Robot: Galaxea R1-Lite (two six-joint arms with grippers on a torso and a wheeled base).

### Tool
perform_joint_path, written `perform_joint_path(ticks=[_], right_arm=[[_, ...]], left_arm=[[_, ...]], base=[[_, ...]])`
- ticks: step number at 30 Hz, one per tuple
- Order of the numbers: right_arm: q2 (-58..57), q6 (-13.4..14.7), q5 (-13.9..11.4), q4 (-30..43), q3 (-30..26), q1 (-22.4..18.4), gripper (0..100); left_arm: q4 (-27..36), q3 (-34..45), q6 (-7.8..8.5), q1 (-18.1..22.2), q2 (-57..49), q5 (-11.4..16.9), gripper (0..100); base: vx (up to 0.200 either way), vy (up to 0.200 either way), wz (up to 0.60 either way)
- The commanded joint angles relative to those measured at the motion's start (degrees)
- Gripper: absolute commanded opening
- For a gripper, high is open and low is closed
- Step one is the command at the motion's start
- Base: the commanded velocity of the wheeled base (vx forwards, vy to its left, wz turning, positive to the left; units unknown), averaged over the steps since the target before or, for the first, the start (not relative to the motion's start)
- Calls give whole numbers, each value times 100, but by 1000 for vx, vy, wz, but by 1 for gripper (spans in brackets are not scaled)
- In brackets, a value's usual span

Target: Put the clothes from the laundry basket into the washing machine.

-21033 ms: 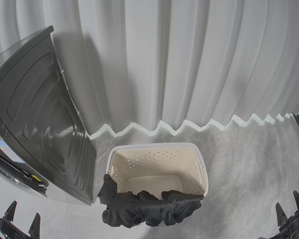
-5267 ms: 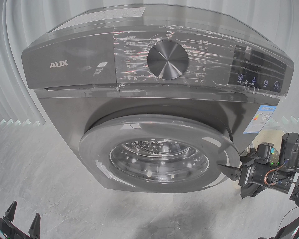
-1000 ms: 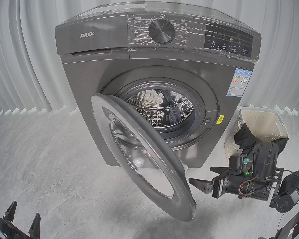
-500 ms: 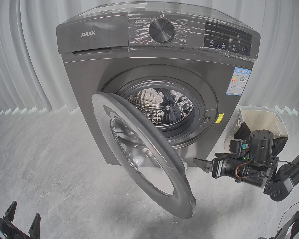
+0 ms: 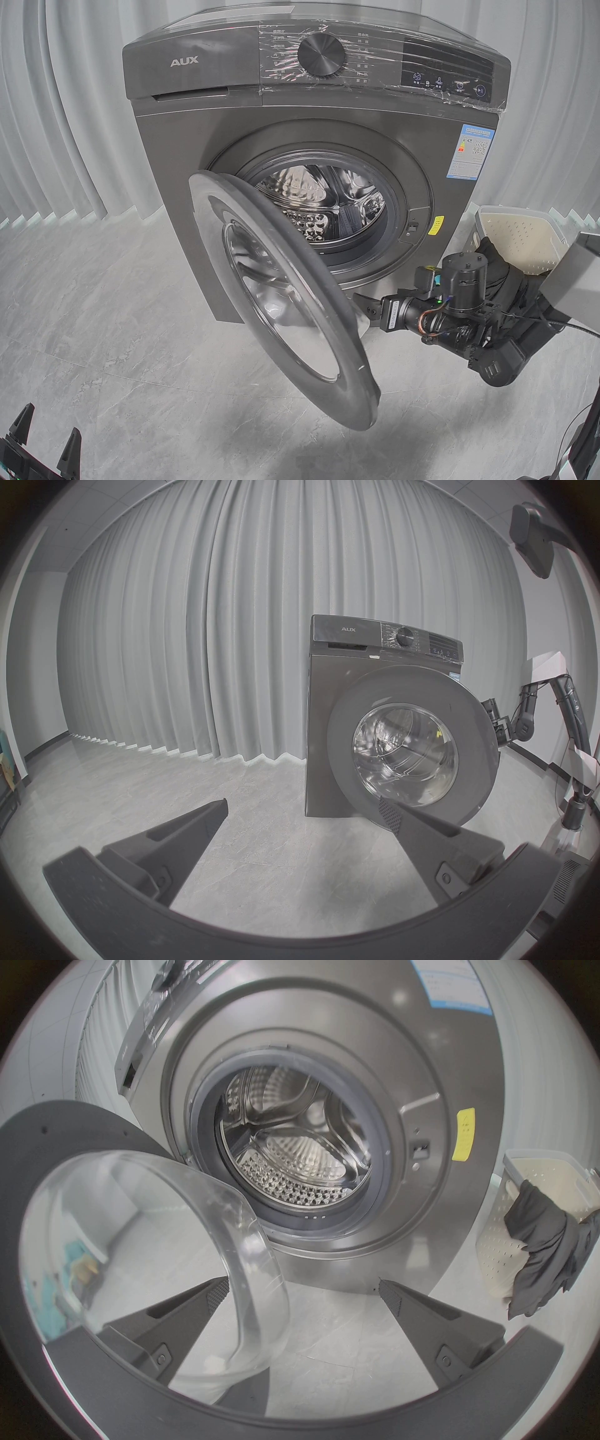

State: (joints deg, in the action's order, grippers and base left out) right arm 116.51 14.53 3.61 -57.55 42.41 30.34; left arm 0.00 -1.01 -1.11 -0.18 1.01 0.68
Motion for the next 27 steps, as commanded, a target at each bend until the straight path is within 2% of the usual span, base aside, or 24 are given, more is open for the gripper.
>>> perform_joint_path(ticks=[1, 15, 21, 27], right_arm=[[566, -3, -9, -28, 206, 103, 100], [417, 15, -9, -28, 224, 209, 100], [610, 6, 0, -19, 329, 209, 100], [698, 15, -9, -28, 268, 499, 100]], left_arm=[[0, 92, -3, 1, -92, 2, 100], [0, 92, 5, 1, -92, 2, 100], [0, 92, 14, 1, -92, 2, 100], [0, 92, 14, 1, -92, 2, 100]], base=[[0, 0, 0], [0, 0, 0], [-200, 0, 0], [0, 0, 0]])
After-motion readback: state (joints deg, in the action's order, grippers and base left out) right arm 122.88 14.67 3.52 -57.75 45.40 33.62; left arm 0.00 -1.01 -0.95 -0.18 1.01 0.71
